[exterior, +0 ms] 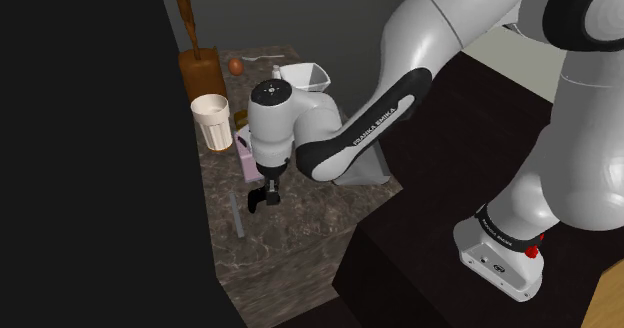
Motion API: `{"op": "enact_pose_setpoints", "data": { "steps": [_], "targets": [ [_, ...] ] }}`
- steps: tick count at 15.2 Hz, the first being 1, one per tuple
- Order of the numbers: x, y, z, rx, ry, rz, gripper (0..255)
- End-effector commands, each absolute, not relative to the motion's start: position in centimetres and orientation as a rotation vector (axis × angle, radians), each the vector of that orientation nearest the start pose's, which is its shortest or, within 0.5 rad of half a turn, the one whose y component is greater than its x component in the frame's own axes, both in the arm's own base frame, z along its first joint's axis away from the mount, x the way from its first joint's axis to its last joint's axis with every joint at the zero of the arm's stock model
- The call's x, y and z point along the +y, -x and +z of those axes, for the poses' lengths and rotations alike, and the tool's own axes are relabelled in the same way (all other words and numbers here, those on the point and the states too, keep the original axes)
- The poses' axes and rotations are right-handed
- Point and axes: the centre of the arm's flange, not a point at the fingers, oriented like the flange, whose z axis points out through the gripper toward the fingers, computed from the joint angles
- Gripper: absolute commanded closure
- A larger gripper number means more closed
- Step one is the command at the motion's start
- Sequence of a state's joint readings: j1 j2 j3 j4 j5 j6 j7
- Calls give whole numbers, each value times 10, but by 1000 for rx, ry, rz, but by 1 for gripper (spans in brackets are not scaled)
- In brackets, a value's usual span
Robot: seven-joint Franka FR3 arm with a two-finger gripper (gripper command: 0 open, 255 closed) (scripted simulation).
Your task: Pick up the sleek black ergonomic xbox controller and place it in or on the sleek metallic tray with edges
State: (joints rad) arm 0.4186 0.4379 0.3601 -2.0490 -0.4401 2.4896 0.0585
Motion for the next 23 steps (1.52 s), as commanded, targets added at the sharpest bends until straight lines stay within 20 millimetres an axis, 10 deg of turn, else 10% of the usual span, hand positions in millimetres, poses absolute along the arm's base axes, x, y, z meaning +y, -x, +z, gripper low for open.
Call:
{"op": "enact_pose_setpoints", "data": {
  "steps": [1, 14, 15, 23],
  "targets": [
    [423, -428, 225, -1609, 2804, -157, 0],
    [422, -432, 196, -1609, 2804, -157, 0],
    [422, -432, 196, -1609, 2804, -157, 255],
    [422, -433, 198, -1609, 2804, -157, 255]
  ]
}}
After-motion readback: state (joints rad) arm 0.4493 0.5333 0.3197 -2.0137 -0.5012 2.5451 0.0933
